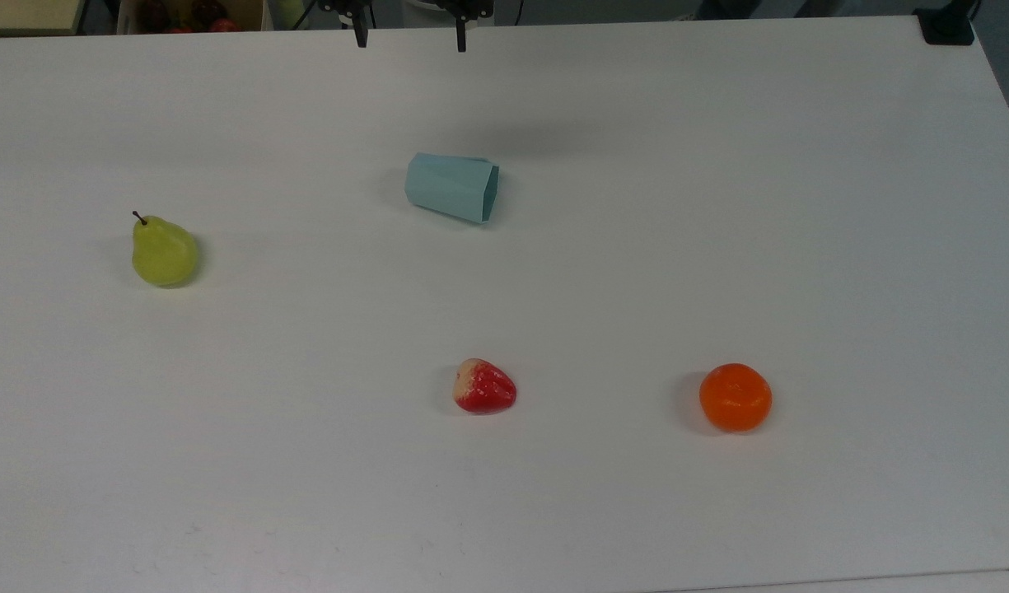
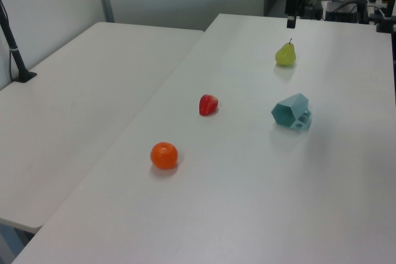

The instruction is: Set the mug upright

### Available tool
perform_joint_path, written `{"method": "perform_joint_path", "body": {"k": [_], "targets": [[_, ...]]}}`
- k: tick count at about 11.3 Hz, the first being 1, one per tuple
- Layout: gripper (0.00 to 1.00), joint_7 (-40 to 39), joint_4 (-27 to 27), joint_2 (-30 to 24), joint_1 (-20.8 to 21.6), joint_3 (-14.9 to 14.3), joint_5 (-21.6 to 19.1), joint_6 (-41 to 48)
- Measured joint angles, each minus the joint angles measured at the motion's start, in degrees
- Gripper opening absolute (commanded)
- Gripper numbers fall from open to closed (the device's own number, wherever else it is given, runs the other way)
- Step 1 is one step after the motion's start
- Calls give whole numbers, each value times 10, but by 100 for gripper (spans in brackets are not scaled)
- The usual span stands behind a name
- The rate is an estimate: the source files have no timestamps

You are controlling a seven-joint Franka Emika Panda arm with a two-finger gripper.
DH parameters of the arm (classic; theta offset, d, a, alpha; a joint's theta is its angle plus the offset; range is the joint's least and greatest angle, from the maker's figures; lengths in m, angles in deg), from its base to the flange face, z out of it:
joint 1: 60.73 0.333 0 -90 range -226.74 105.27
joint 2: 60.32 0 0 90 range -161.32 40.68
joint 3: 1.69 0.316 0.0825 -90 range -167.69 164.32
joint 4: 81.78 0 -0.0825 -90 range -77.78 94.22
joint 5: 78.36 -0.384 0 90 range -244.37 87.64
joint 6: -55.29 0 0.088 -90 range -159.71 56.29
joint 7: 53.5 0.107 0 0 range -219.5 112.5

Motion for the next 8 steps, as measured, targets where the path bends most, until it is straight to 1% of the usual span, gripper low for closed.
{"method": "perform_joint_path", "body": {"k": [8], "targets": [[100,0,5,0,1,0,0,0]]}}
